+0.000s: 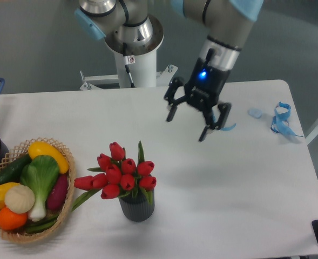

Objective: Pick up the flowers from the vase
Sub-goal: 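Move the open gripper down toward the red tulip stems above the vase, then lower the gripper around the tulip stems and close it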

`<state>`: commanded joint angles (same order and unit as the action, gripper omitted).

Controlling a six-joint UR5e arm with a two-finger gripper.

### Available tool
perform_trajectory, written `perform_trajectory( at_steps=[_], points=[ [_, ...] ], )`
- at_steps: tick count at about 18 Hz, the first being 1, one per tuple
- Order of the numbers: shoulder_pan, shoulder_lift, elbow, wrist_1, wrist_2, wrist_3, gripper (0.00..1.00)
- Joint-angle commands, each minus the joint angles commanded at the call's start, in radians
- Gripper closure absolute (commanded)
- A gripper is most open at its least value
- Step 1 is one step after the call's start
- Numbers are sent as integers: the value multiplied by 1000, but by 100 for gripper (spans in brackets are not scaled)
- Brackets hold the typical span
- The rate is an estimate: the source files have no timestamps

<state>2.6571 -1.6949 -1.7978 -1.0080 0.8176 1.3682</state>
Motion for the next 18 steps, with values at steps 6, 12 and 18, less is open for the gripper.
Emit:
perform_trajectory(
  at_steps=[6, 12, 18],
  points=[
    [-83, -100, 0, 112, -74, 11, 0],
    [-92, -129, 9, 137, -126, 15, 0],
    [-95, -160, 9, 157, -141, 12, 0]
  ],
)
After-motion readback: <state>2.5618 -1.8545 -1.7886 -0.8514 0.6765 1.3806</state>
